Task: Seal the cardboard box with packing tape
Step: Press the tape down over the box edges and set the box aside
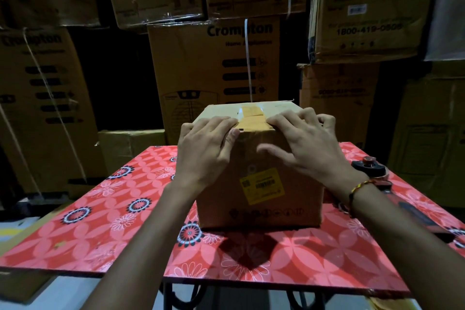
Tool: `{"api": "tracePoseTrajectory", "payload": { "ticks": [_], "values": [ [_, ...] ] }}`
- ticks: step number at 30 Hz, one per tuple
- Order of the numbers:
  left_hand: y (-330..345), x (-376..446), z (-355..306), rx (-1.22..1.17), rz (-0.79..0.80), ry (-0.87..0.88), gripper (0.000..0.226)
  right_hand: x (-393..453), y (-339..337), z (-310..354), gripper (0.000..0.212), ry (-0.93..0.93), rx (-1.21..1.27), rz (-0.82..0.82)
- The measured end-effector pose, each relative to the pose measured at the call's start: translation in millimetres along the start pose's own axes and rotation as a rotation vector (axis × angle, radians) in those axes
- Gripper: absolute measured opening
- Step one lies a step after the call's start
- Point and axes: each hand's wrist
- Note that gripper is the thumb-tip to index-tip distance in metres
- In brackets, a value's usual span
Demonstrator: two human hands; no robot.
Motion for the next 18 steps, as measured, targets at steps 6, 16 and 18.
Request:
{"api": "tracePoseTrajectory", "payload": {
  "ticks": [6,16,18],
  "values": [
    [1,0,0,-0.007,0.001,-0.009,0.042,8,11,25,0.058,0.127,-0.02,-0.168],
    [2,0,-1,-0.007,-0.012,-0.016,0.043,-3,4,17,0.089,0.031,-0.185,0.023],
    [1,0,-1,-0.01,-0.007,-0.016,0.043,-1,1,19,0.089,0.023,-0.205,0.033]
  ]
}}
Point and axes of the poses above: each hand's wrist, its own x-axis towards the middle knuckle, its own y-axis out of the palm, z = x × y, and after that the axes turned 1 degree about -x, right-handed
